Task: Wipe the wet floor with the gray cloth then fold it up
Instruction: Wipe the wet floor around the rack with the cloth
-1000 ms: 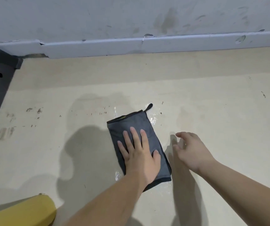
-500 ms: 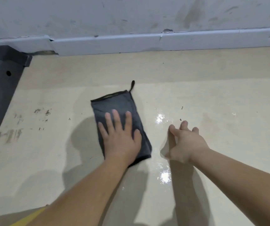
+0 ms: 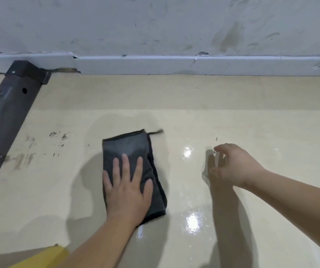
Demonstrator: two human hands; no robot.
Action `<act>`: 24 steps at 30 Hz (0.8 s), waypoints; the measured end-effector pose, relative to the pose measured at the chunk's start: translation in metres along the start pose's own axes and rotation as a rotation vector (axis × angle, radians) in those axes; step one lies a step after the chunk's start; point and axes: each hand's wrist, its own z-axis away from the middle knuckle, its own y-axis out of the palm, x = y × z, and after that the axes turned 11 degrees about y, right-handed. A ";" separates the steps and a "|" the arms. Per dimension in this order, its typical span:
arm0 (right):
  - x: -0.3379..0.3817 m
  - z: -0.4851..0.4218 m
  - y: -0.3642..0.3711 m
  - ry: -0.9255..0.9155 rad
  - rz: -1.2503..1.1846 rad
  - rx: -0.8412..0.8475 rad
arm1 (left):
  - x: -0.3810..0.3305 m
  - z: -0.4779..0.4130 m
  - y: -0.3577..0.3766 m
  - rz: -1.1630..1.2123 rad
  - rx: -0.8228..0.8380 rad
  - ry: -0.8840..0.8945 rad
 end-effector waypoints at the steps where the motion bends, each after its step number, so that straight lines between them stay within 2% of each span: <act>1: 0.006 -0.007 0.001 -0.026 0.026 0.016 | -0.008 0.009 0.003 0.027 -0.010 -0.005; 3: 0.018 -0.023 0.003 -0.062 0.074 0.041 | -0.016 0.020 0.010 0.026 -0.020 0.144; 6: 0.040 -0.045 -0.001 -0.044 0.156 0.055 | 0.011 0.004 0.006 -0.053 0.010 0.426; 8: 0.051 -0.060 -0.006 -0.003 0.229 0.044 | 0.033 -0.024 -0.003 -0.083 0.014 0.502; 12: 0.061 -0.086 -0.005 0.123 0.274 0.019 | 0.039 -0.079 -0.019 -0.077 0.013 0.382; 17: 0.063 -0.093 -0.004 0.165 0.242 0.040 | 0.028 -0.150 -0.041 -0.119 0.050 0.260; 24: 0.063 -0.096 -0.005 0.177 0.216 0.070 | -0.044 -0.264 -0.062 0.000 0.006 0.074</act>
